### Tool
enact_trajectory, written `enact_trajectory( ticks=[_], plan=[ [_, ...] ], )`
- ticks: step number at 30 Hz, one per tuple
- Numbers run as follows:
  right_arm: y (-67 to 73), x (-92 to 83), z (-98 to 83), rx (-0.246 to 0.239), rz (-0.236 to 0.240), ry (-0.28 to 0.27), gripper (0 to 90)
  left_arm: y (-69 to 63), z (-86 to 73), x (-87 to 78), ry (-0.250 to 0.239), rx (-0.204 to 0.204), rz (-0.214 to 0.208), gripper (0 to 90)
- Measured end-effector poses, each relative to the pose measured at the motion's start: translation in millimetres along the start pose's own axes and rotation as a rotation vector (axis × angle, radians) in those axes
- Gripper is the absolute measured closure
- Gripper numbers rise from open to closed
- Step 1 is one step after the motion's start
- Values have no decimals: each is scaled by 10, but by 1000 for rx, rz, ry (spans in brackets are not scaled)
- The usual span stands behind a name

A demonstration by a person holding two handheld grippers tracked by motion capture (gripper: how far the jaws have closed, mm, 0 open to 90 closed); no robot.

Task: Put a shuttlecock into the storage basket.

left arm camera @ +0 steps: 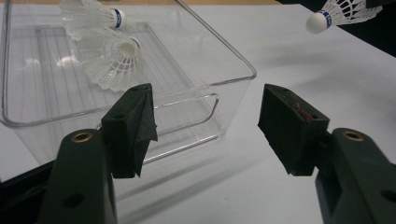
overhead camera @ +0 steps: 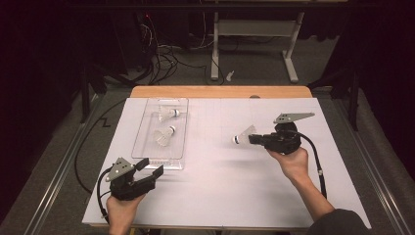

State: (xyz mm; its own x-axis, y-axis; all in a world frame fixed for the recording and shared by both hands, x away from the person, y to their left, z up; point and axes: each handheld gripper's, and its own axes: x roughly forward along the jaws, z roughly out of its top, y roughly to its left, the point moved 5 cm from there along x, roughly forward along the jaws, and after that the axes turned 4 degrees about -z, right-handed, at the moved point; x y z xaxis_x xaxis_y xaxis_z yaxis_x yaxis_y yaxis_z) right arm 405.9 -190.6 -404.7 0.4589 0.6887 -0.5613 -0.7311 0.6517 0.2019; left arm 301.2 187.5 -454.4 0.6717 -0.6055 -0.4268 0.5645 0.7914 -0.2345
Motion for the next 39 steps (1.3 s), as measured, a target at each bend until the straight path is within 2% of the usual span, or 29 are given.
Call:
enact_trajectory(
  ticks=[13,18,26,39],
  plan=[
    [104,-53,10,-23,27,-7,900,-35,120,3,0,-3,-25,366],
    [137,-73,12,-27,39,-10,900,-67,198,26,3,17,-34,365],
    [182,-73,19,-33,58,-16,900,-143,292,122,26,52,-58,364],
    [226,-39,26,-36,78,-14,900,-209,331,296,68,70,-90,369]
  ],
)
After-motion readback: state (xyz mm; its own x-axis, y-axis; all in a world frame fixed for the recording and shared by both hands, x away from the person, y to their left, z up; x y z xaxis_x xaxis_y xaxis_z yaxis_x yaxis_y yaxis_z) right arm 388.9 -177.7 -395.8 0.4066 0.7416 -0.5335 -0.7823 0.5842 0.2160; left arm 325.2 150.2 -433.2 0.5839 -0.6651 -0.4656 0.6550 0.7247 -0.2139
